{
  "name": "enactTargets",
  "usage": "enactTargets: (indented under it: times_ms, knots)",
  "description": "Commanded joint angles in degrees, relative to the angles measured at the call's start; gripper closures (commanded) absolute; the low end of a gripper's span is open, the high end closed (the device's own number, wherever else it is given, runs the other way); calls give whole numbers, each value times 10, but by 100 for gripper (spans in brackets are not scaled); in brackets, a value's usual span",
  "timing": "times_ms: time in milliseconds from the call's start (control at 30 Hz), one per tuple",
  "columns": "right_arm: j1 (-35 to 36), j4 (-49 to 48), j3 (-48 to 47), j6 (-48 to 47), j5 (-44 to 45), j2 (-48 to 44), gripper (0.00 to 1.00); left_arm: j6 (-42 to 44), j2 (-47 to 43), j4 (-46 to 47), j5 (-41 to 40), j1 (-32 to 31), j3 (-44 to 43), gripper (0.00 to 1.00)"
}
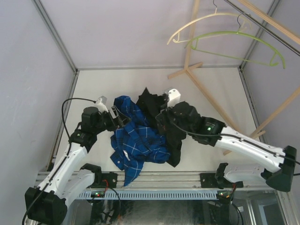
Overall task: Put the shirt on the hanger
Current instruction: Adjust the shirt at the center of the board.
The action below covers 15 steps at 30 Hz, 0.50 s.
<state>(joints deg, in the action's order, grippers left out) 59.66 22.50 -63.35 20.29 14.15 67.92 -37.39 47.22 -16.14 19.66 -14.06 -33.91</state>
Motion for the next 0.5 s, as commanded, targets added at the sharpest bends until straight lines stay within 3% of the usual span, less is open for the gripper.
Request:
enactTargets:
  times_ms: [0, 67, 100, 267, 467]
  knots:
    - [-11, 14, 0, 15, 30, -69, 100, -5, 12, 36, 0, -7, 3, 15]
    - [-17, 21, 0, 16, 38, -103, 100, 3, 22, 22, -30, -17, -1, 1]
    - [-21, 24, 0, 16, 40, -119, 100, 8, 27, 13, -48, -24, -4, 0]
    - [-45, 36, -2, 16, 16, -186, 100, 17, 68, -2, -120, -76, -26, 0]
    - [-52, 61, -2, 22, 9, -208, 100, -5, 131, 70, -130, -133, -30, 0]
